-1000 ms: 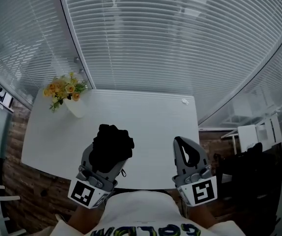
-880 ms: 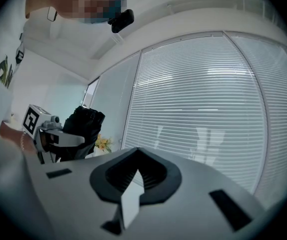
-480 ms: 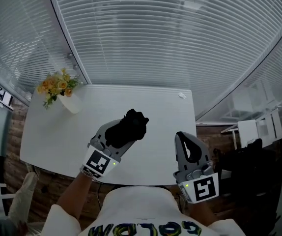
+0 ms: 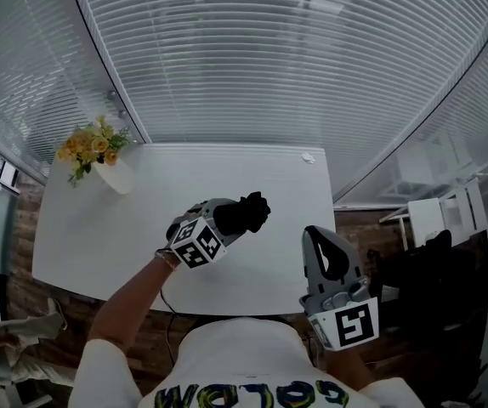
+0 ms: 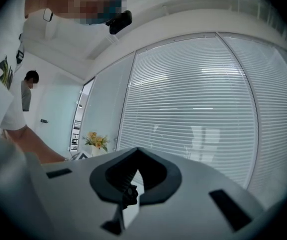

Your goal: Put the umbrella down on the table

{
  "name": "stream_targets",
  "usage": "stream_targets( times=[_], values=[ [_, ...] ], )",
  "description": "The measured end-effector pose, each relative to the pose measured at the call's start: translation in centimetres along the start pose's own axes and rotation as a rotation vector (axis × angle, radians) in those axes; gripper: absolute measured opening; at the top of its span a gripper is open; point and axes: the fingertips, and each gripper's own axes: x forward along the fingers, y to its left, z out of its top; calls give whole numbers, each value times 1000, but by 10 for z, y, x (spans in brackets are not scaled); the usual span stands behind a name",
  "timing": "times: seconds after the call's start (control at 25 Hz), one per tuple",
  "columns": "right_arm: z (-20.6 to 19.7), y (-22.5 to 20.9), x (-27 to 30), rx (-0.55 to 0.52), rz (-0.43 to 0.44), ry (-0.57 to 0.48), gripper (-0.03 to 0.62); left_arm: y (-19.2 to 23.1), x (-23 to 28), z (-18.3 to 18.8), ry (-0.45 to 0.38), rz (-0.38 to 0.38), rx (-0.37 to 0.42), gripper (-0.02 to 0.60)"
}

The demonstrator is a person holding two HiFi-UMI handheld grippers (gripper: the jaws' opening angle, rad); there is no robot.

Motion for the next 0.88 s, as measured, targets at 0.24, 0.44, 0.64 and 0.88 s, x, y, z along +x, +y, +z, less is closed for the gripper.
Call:
stream_targets(
  times=[0.24,0.44,0.64,0.88],
  values=[
    [-6,0,-8,7,-15,15,9,-21,51,-24,123,-145,75,245],
    [-7,-2,-15,11,-26,18,9,-35,89,-48,233,-234,84,245],
    [-10,-2,-18,15,-39,27,9,-41,112,-73,373,-296,126,247],
    [-14,-6,-20,19,-51,36,9,-42,130,-94,460,-308,139,247]
  ],
)
